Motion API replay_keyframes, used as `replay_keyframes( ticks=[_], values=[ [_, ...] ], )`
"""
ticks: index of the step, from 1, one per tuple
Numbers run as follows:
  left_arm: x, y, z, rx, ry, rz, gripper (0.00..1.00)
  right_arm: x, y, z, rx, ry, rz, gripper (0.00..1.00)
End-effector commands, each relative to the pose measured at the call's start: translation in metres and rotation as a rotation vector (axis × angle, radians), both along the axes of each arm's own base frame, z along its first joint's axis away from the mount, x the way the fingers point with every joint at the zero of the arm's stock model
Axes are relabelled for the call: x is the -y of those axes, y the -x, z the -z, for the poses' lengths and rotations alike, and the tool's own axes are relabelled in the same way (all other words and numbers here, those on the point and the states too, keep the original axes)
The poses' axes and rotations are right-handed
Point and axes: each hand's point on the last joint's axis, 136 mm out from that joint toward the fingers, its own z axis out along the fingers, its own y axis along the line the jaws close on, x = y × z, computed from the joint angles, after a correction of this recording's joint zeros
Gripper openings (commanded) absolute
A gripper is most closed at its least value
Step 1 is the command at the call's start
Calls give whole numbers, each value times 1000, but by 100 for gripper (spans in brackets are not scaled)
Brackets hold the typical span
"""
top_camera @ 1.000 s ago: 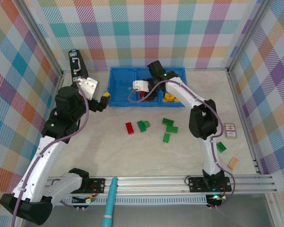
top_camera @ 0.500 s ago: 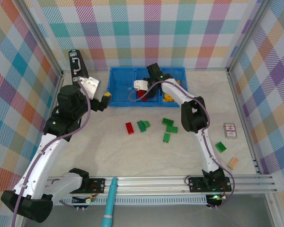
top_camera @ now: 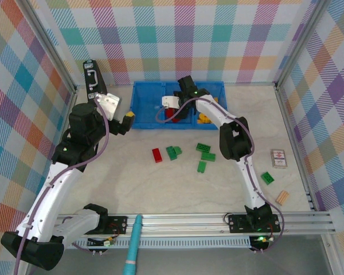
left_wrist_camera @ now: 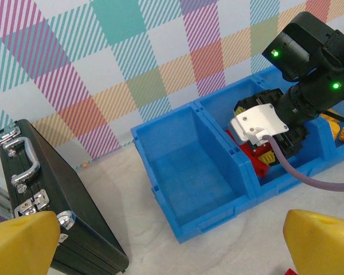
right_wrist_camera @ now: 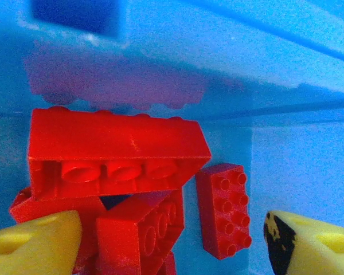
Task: Sort the legos into containers by color
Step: Place the lego in the container.
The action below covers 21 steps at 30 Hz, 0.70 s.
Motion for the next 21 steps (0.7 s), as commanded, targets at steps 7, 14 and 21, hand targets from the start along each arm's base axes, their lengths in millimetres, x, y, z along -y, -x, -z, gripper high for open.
replay_keyframes(
  ticks=[7,14,21],
  values=[
    [-4,17,-31,78,47,10,100,-10,36,-92,61,-90,30,88],
    [-7,27,-42,120,66,12,100,-32,94,-130,15,-223,194,79],
    [-7,37,-54,149,93,25,100,-64,161,-122,-204,-297,486,71]
  ],
)
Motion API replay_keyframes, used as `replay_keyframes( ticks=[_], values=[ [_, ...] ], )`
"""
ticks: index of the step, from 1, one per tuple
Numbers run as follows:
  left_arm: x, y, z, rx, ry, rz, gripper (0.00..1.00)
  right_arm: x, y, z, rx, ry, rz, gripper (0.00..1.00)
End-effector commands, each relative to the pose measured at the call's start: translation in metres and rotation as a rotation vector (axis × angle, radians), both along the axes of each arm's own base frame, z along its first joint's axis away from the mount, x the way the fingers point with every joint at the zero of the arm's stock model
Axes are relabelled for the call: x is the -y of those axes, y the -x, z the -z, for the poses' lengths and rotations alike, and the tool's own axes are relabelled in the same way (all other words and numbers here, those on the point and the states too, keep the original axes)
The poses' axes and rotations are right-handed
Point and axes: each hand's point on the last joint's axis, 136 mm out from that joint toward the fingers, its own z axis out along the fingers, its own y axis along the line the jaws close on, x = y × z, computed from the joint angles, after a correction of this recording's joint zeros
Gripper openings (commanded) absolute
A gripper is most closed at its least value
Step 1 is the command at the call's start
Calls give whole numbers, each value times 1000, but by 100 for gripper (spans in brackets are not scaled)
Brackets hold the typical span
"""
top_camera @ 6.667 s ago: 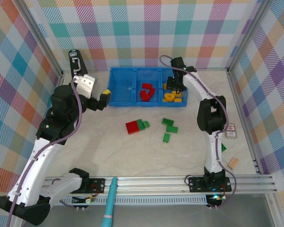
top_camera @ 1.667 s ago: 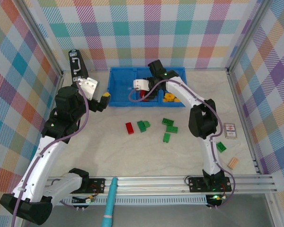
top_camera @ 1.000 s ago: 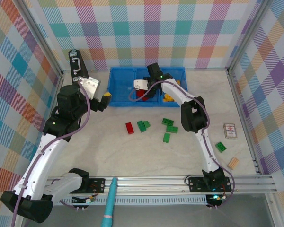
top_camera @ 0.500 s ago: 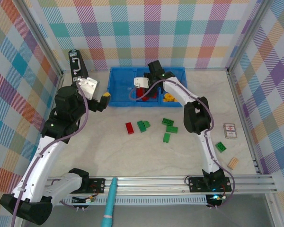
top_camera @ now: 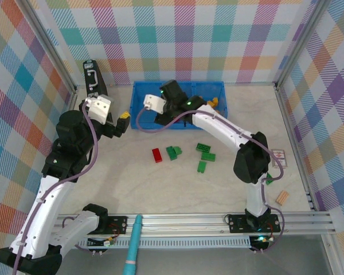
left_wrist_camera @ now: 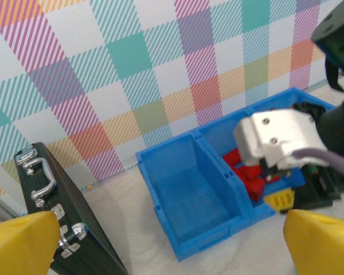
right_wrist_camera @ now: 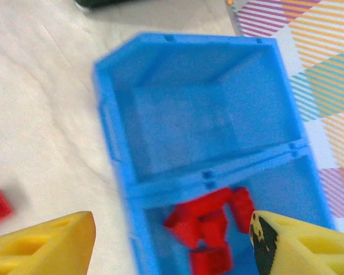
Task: Sort the legos into containers by color
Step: Place the lego in the container, then pick up the lego from the center of the table.
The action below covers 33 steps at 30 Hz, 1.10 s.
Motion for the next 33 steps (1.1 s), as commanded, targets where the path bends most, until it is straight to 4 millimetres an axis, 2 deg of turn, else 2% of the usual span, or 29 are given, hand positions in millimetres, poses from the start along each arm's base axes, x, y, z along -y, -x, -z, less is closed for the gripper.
replay_keyframes(
  ticks=[1,4,7,11,19,33],
  values=[
    [-3,10,-22,53,38,7,100,0,26,14,-224,-75,288,70],
    [-5,14,-27,65,49,1,100,-10,51,34,-421,-113,443,68],
    [-7,16,-33,70,63,-10,100,-22,73,60,-537,-143,527,67],
    [-10,21,-40,80,84,-23,100,-31,93,86,-690,-183,657,65],
    [-16,33,-53,98,95,-42,100,-10,102,132,-707,-87,883,64],
    [-18,39,-61,109,96,-48,100,-21,106,184,-763,-57,891,63]
  ],
)
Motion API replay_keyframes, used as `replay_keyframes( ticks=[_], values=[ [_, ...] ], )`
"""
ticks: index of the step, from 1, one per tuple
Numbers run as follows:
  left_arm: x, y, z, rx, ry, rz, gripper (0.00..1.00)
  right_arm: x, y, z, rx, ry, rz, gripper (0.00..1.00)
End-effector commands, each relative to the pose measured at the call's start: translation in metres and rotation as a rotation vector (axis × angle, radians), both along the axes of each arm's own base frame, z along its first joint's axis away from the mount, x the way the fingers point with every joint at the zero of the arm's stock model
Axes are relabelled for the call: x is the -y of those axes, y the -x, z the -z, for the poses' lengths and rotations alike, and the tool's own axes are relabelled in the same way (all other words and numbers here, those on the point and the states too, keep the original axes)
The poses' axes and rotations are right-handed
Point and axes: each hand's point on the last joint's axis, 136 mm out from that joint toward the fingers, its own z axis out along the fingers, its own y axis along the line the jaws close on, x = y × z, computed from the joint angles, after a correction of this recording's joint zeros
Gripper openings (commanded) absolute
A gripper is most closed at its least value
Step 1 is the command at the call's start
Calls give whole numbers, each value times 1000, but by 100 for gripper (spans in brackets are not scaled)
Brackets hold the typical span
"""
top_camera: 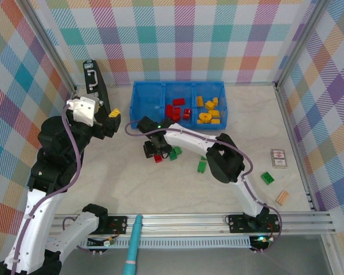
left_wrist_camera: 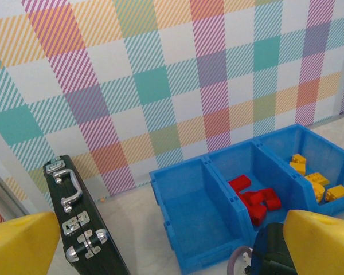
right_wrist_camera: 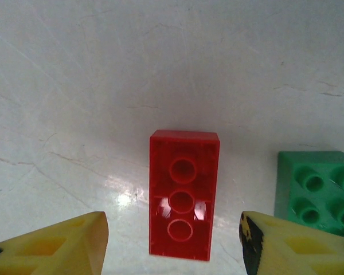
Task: Sort the legos into containers by color
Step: Pick up the lego from the center of the table.
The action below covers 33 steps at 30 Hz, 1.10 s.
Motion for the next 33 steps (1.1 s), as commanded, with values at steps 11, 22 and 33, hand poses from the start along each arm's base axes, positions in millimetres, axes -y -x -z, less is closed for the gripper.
replay_keyframes(
  ticks=[11,22,33],
  values=[
    [-2,9,-20,39,25,-4,100,2,4,44,-23,86,-6,46],
    [-5,2,-17,-13,42,-39,100,15,-20,-21,150,46,-45,31],
    [-3,-18,26,-245,67,-85,100,60,-127,-113,435,-16,-44,32]
  ],
)
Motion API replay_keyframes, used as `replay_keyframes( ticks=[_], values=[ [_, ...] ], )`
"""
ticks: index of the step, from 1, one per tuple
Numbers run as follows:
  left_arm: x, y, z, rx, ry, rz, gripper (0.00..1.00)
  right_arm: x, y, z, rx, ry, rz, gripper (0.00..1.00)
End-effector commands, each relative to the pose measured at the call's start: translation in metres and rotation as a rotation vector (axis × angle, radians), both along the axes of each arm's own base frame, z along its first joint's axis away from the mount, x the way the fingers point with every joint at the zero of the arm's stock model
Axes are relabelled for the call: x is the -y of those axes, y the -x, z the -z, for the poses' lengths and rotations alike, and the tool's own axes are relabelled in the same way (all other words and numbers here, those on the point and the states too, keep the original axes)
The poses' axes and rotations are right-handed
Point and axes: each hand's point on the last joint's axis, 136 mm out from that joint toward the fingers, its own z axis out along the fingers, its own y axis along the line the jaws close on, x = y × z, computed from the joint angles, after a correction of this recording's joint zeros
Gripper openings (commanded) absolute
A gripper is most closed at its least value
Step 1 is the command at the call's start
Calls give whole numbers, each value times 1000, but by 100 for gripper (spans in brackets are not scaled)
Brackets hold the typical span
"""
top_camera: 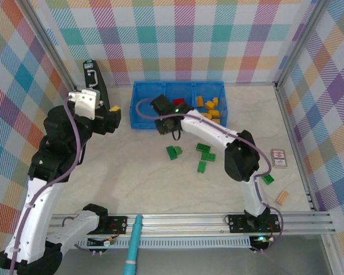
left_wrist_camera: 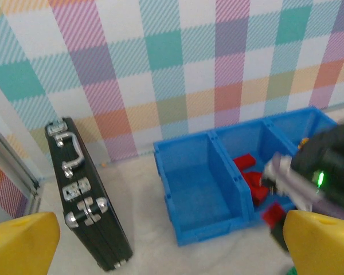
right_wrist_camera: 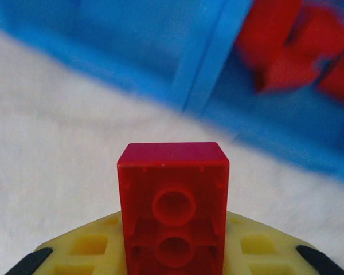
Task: Sort the legos into containers by color
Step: Pick up the lego from the center of the table, then place the lego in the container.
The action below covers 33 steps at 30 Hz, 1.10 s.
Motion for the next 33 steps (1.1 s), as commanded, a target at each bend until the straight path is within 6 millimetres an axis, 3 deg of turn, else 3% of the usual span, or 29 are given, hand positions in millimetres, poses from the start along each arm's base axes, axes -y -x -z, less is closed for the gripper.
replay_keyframes(
  ticks=[1,7,11,16,20,25,29,33],
  values=[
    [5,-4,16,-114,31,-6,100,11,-43,-16,111,19,-24,32],
    [21,-27,39,-194,99,15,100,26,-104,0,155,27,37,32],
    [39,-45,50,-246,164,54,100,35,-135,8,184,33,68,32],
    [62,-67,92,-410,283,70,100,46,-162,18,205,54,99,38],
    [70,-74,141,-562,344,25,98,51,-170,20,202,48,116,46],
    [89,-74,188,-677,364,14,97,50,-171,17,208,37,96,52],
    [112,-65,221,-756,324,32,97,44,-168,-3,242,-6,53,57],
    [133,-51,261,-852,252,42,97,41,-159,-40,291,-49,0,69]
  ],
)
